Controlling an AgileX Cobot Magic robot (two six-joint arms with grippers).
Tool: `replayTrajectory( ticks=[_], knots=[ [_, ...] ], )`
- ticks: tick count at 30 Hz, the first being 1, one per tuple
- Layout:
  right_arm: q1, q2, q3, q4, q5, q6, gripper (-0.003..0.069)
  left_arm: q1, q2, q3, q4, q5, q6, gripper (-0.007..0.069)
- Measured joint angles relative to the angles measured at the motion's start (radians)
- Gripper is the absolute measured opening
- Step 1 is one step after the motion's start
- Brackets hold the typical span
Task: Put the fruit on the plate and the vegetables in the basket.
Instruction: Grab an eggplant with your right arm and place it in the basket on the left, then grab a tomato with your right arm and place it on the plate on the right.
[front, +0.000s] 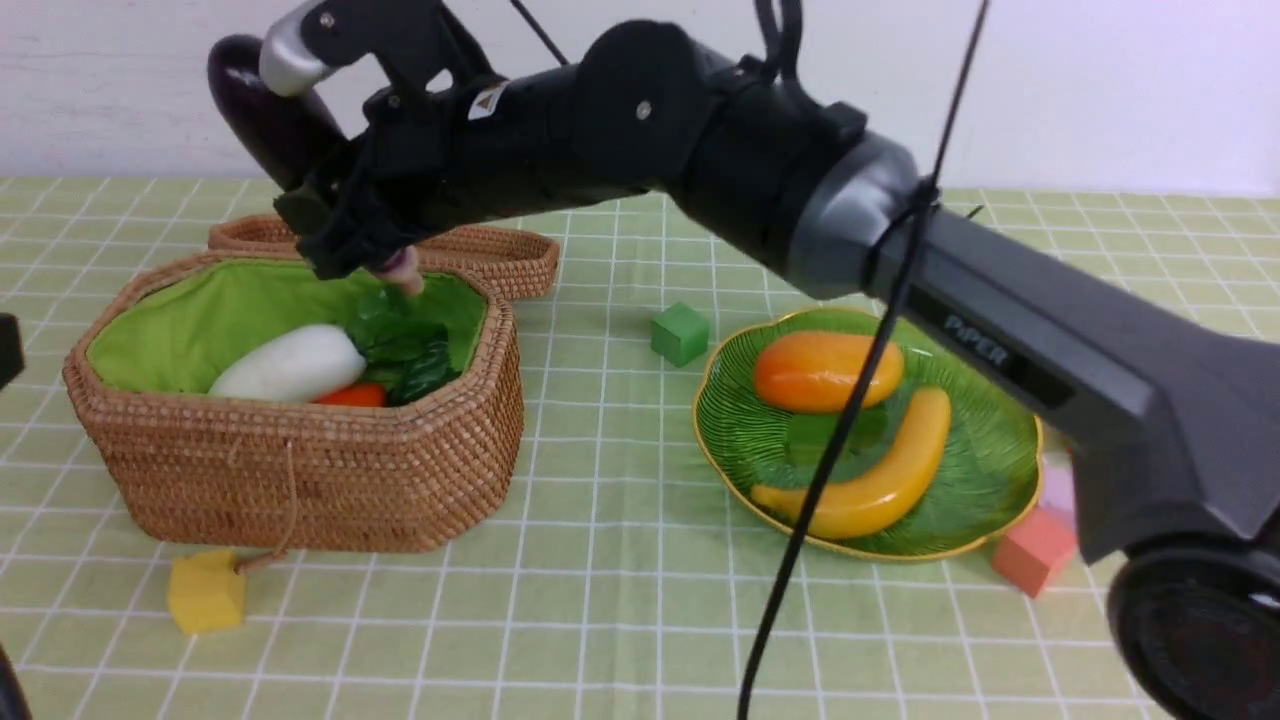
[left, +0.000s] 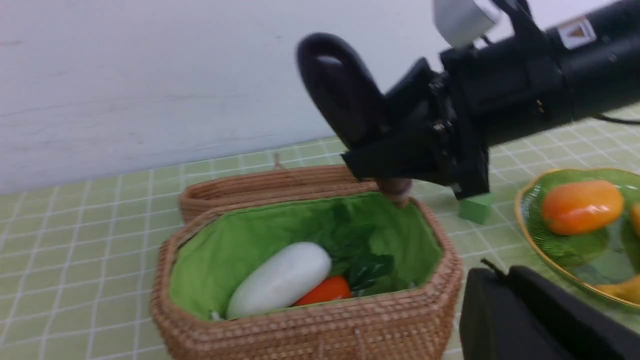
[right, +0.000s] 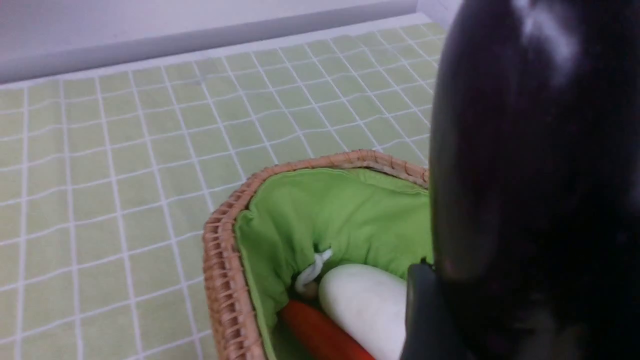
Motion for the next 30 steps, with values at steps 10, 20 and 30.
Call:
replayTrajectory(
  ticks=[10, 20, 30],
  knots=[
    [-0.001, 0.034, -0.014, -0.012, 0.043, -0.015, 0.0660, 0.000, -0.036, 0.000, 0.088, 0.025, -0.114, 0.0022],
    [-0.079, -0.209, -0.021, -0.220, 0.638, 0.339, 0.0421, 0.000, -0.036, 0.000, -0.222, -0.040, 0.075, 0.0022],
    [-0.249, -0.366, 0.048, -0.549, 0.750, 0.635, -0.0017, 0.000, -0.036, 0.000, -1.136, 0.091, 1.066, 0.0022]
  ],
)
